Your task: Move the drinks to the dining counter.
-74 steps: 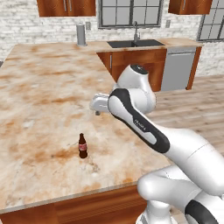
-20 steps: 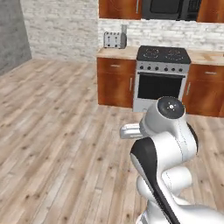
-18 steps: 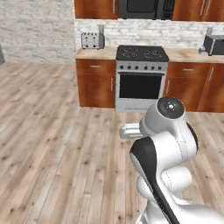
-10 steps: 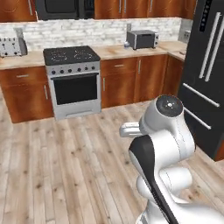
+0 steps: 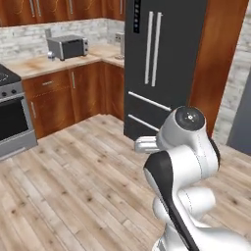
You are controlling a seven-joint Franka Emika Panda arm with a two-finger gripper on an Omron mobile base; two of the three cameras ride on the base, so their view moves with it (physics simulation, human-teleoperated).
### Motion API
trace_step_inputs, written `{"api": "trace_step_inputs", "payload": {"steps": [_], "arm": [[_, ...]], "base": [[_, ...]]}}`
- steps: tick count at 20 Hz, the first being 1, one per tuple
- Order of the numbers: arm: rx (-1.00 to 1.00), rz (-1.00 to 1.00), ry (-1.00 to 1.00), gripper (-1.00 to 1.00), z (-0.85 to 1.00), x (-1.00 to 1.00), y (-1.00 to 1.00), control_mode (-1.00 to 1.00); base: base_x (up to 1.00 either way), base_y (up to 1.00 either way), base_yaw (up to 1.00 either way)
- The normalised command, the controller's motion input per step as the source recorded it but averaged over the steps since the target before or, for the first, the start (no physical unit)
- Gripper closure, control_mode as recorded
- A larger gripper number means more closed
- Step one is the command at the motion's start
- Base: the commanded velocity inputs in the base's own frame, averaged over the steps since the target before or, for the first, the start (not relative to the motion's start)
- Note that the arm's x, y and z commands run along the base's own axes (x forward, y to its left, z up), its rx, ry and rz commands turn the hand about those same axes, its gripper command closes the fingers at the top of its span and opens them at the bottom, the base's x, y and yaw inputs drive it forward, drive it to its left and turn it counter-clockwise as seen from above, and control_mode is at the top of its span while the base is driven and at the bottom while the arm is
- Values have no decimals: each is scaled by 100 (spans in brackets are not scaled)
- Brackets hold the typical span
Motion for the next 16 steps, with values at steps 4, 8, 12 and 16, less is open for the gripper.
{"api": "trace_step_inputs", "payload": {"steps": [4, 8, 12, 16], "arm": [[0, 0, 0, -100, 0, 0, 0, 100], [0, 0, 0, -100, 0, 0, 0, 100], [0, 0, 0, -100, 0, 0, 0, 100], [0, 0, 0, -100, 0, 0, 0, 100]], "base": [[100, 11, -19], [100, 46, -2], [100, 76, -2], [100, 53, 0]]}}
